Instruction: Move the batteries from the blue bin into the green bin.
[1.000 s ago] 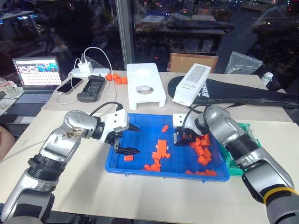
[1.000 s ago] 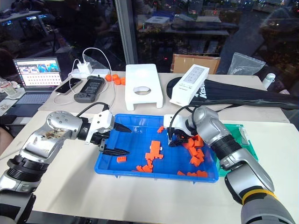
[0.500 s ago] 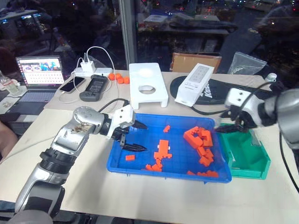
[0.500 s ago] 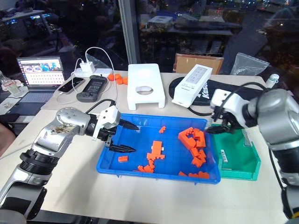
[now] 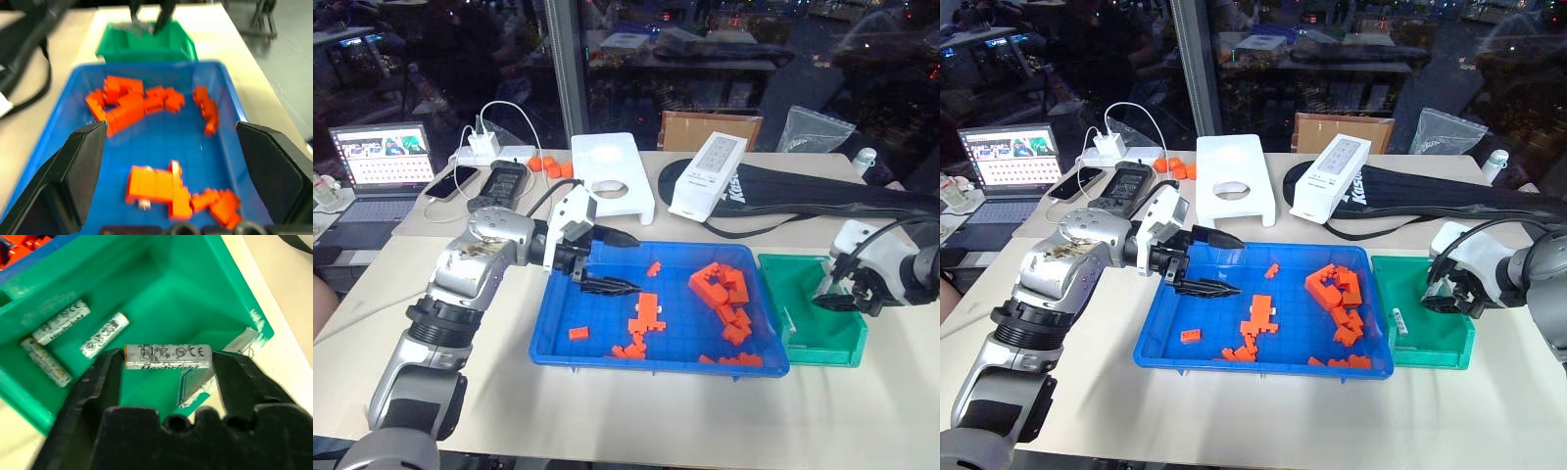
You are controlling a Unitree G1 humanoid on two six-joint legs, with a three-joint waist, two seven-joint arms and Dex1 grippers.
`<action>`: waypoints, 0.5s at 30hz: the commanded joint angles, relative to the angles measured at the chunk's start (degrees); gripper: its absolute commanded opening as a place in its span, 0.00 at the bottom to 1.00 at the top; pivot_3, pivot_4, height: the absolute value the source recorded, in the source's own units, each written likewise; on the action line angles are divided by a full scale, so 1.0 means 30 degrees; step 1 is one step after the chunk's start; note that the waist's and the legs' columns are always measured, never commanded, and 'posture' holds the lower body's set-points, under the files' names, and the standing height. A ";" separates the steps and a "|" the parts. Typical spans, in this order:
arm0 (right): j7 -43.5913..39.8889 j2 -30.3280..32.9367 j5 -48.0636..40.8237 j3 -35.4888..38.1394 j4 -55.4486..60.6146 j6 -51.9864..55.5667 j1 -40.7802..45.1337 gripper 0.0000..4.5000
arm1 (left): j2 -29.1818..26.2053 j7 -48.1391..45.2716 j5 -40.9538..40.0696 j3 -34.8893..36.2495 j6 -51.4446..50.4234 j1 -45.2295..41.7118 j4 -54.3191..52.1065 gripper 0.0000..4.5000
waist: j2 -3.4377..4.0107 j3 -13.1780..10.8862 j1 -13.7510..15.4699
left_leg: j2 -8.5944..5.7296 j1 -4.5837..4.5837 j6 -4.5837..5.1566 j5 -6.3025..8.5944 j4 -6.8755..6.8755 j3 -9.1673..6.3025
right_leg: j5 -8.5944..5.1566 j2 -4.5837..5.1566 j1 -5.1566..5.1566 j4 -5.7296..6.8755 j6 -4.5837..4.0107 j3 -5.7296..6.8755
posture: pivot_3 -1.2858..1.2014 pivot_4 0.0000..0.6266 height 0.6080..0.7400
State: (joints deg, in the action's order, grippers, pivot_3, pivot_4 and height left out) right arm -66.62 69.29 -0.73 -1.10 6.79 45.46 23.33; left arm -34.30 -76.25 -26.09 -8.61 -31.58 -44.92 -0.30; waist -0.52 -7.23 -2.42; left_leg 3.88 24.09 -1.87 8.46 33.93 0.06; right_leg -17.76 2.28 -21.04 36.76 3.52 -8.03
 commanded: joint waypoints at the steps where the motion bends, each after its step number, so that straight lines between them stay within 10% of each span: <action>1: -0.0095 0.0297 -0.0421 0.0208 0.0228 -0.0214 0.1068 0.99 | -0.0204 0.0341 -0.0564 0.0791 -0.0359 -0.0476 -0.0509 1.00 | 0.0001 0.0000 0.0005 | 0.0000 -0.0001 0.0000 0.0000 0.0000 -0.0002 | 0.0000 0.0000 0.0001 0.0000 0.0000 0.0001 | 0.52 0.24 0.93; 15: -0.0218 -0.6252 -0.2326 -0.5340 0.3405 0.1424 0.7243 0.99 | -0.4906 -0.0277 0.0162 0.1960 0.0200 0.2403 -0.0536 1.00 | -0.0019 -0.0019 -0.0229 | 0.0012 -0.0024 -0.0001 0.0002 -0.0026 -0.0022 | -0.0008 -0.0016 -0.0002 0.0012 -0.0018 0.0007 | 0.52 0.24 0.93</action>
State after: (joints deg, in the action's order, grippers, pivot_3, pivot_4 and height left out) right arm -69.26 51.39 -8.58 -16.02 15.68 50.31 44.19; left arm -47.68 -76.55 -25.62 -5.11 -32.24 -37.61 -0.53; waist -0.58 -7.28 -3.11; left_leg 3.92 24.07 -1.88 8.47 33.88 -0.01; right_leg -17.78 2.24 -21.07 36.80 3.46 -8.00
